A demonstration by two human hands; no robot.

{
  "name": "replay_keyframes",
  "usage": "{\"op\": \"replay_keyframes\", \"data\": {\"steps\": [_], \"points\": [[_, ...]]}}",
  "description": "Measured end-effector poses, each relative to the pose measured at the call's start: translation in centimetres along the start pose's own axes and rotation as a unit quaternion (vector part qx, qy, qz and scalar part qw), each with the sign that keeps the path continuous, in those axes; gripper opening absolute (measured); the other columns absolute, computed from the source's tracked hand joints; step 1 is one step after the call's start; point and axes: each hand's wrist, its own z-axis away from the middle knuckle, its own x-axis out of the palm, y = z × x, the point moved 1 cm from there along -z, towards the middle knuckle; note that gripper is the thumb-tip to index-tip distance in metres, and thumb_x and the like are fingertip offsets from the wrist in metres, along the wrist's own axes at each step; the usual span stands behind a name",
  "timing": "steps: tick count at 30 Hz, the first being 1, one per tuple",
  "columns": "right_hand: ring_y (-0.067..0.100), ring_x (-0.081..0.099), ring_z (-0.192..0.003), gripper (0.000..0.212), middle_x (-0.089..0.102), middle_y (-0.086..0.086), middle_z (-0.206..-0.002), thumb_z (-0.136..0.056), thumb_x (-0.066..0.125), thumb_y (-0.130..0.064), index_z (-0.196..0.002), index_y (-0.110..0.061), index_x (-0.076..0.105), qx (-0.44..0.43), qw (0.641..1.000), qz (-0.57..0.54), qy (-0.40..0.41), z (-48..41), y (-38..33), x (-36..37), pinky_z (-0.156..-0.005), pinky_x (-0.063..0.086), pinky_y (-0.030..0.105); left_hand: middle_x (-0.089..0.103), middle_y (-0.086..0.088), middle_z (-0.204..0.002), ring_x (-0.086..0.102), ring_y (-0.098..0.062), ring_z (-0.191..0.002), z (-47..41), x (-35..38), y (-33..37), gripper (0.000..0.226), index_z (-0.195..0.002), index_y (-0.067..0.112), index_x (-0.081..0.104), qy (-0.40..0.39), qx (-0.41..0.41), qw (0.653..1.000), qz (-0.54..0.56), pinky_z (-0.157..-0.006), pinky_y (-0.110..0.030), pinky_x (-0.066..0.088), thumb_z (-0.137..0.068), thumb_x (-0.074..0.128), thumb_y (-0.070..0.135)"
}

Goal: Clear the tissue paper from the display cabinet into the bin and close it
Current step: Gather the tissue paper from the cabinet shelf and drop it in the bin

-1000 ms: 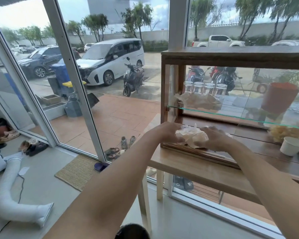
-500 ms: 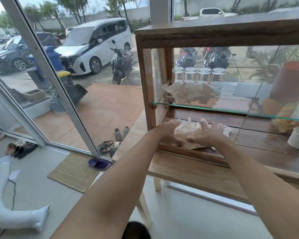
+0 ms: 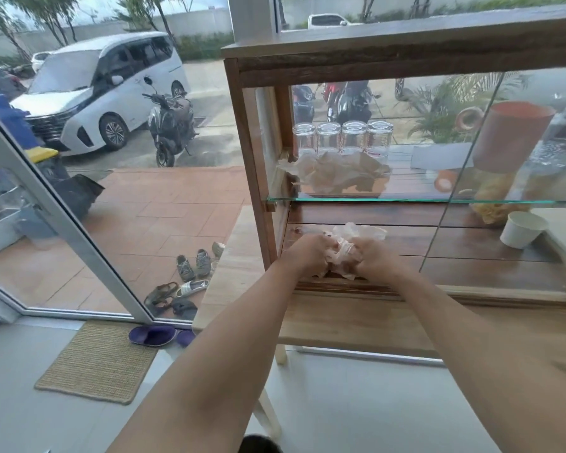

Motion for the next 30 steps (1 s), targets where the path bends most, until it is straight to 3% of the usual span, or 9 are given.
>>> {"op": "replay_keyframes", "data": {"steps": [2, 5, 7, 10, 13, 19, 22, 25, 30], "points": [[0.027, 0.061, -0.084, 0.014, 0.066, 0.009, -0.083, -0.076, 0.071, -0.005, -0.089, -0.008, 0.07, -0.011, 0.999, -0.031, 0.033, 0.6, -0.1, -0.2, -0.062, 0.039, 0.028, 0.063, -0.002, -0.073, 0.063, -0.025, -0.074, 0.6, 0.1, 0.1, 0.023, -0.089, 0.008, 0.072, 0.037, 0.016, 0.999, 0.024, -0.053, -0.023, 0.04, -0.074, 0.065, -0.007], [0.018, 0.053, -0.066, 0.018, 0.058, -0.002, -0.064, -0.074, 0.076, -0.007, -0.067, -0.019, 0.063, -0.048, 0.994, -0.083, 0.043, 2.0, -0.6, -1.2, -0.055, 0.038, 0.029, 0.061, 0.0, -0.072, 0.057, -0.019, -0.07, 1.5, -0.4, 0.4, 0.014, -0.08, 0.008, 0.068, 0.069, 0.048, 0.993, 0.083, -0.061, -0.028, 0.04, -0.075, 0.07, -0.005], [0.016, 0.051, -0.066, 0.012, 0.06, 0.004, -0.065, -0.073, 0.08, -0.011, -0.073, -0.012, 0.068, -0.068, 0.99, -0.117, 0.026, 3.0, -0.9, -1.9, -0.061, 0.04, 0.032, 0.068, -0.006, -0.086, 0.061, -0.019, -0.08, 2.2, -1.0, 0.4, 0.021, -0.099, 0.006, 0.071, 0.065, 0.057, 0.989, 0.116, -0.067, -0.028, 0.044, -0.079, 0.074, 0.001], [0.016, 0.055, -0.072, 0.02, 0.069, 0.016, -0.078, -0.073, 0.083, -0.01, -0.089, -0.005, 0.072, -0.093, 0.983, -0.157, -0.024, 4.4, -1.9, -2.6, -0.07, 0.044, 0.035, 0.069, -0.015, -0.115, 0.065, -0.023, -0.097, 4.5, -2.0, 0.4, 0.063, -0.137, 0.008, 0.054, 0.029, 0.043, 0.982, 0.18, -0.077, -0.023, 0.053, -0.08, 0.079, 0.008], [0.016, 0.061, -0.077, 0.022, 0.07, 0.006, -0.082, -0.072, 0.084, -0.007, -0.091, -0.009, 0.073, -0.109, 0.966, -0.217, -0.086, 5.8, -3.1, -2.5, -0.073, 0.048, 0.034, 0.07, -0.011, -0.117, 0.067, -0.02, -0.097, 8.0, -2.6, -0.3, 0.071, -0.144, 0.018, 0.048, 0.001, 0.03, 0.96, 0.278, -0.079, -0.017, 0.054, -0.081, 0.079, 0.011], [0.007, 0.064, -0.077, 0.026, 0.073, -0.004, -0.085, -0.076, 0.081, -0.005, -0.098, -0.018, 0.077, -0.143, 0.899, -0.328, -0.254, 7.5, -7.4, 1.2, -0.064, 0.051, 0.017, 0.074, -0.017, -0.097, 0.067, -0.02, -0.084, 16.9, -3.7, -4.1, 0.024, -0.111, 0.006, 0.072, -0.009, -0.006, 0.919, 0.394, -0.076, -0.034, 0.054, -0.088, 0.072, 0.012], [0.0, 0.067, -0.073, 0.027, 0.074, -0.009, -0.081, -0.079, 0.076, 0.001, -0.099, -0.018, 0.076, -0.147, 0.87, -0.347, -0.319, 8.1, -10.3, 4.5, -0.061, 0.05, 0.012, 0.066, 0.0, -0.074, 0.059, -0.013, -0.067, 21.4, -3.6, -6.8, 0.013, -0.089, 0.007, 0.073, 0.011, -0.032, 0.917, 0.398, -0.059, -0.023, 0.046, -0.091, 0.068, 0.019], [0.015, 0.072, -0.092, 0.042, 0.076, 0.002, -0.102, -0.08, 0.077, 0.0, -0.117, -0.016, 0.068, -0.138, 0.846, -0.365, -0.363, 8.6, -13.1, 8.7, -0.074, 0.057, 0.023, 0.063, -0.003, -0.074, 0.056, -0.02, -0.068, 25.8, -2.7, -9.9, 0.019, -0.089, 0.001, 0.071, 0.045, -0.082, 0.882, 0.461, -0.055, -0.025, 0.042, -0.089, 0.067, 0.019], [0.034, 0.069, -0.109, 0.072, 0.066, 0.019, -0.126, -0.074, 0.085, -0.009, -0.134, -0.034, 0.055, -0.096, 0.794, -0.425, -0.425, 10.0, -16.6, 16.8, -0.091, 0.058, 0.048, 0.073, -0.015, -0.084, 0.064, -0.022, -0.071, 33.0, 0.6, -15.4, 0.036, -0.094, -0.003, 0.071, 0.094, -0.186, 0.822, 0.529, -0.054, -0.023, 0.045, -0.091, 0.066, 0.033]]}}
